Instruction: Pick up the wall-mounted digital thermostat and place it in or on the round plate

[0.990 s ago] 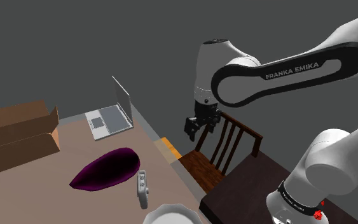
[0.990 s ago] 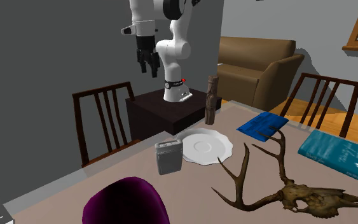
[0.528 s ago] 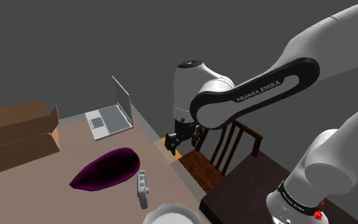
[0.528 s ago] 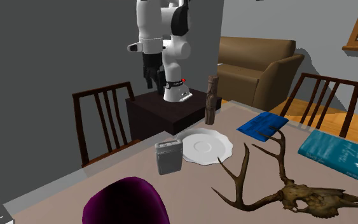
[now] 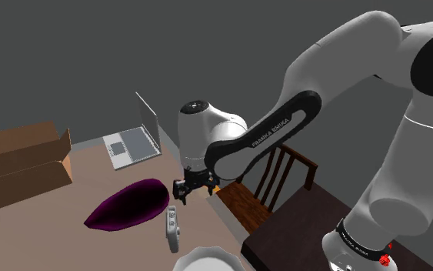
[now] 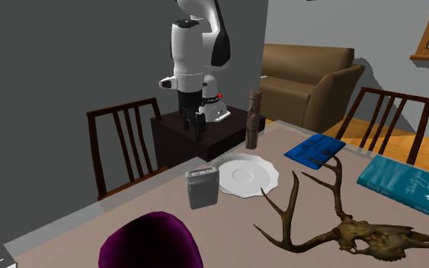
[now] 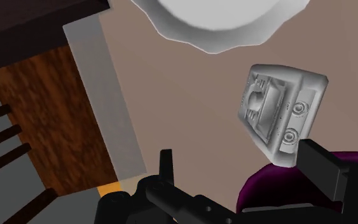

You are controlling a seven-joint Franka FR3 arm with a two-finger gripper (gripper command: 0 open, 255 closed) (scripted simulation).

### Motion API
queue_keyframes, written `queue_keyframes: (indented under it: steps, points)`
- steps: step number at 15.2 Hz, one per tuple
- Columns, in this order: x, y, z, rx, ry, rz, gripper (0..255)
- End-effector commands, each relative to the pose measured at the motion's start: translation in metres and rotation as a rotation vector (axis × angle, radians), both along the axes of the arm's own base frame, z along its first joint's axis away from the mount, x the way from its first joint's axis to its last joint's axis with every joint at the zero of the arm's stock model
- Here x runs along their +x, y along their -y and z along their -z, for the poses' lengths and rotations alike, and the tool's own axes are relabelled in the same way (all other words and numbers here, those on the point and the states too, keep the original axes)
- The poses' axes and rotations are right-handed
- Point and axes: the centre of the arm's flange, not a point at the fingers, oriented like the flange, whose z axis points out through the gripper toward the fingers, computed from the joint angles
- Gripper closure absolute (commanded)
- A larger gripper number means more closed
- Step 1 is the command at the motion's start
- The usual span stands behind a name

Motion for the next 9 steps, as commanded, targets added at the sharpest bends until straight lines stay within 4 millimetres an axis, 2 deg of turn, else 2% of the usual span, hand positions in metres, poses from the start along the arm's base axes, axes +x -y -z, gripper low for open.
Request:
queue_keyframes:
  steps: [1, 8, 9]
  points:
    - [0.012, -0.018, 0.019, -0.002, 0.004, 0.019, 0]
    - [0.049, -0.079, 0.077, -0.009, 0.016, 0.076, 0]
    - [0.051, -0.081, 0.079, -0.009, 0.016, 0.078, 0]
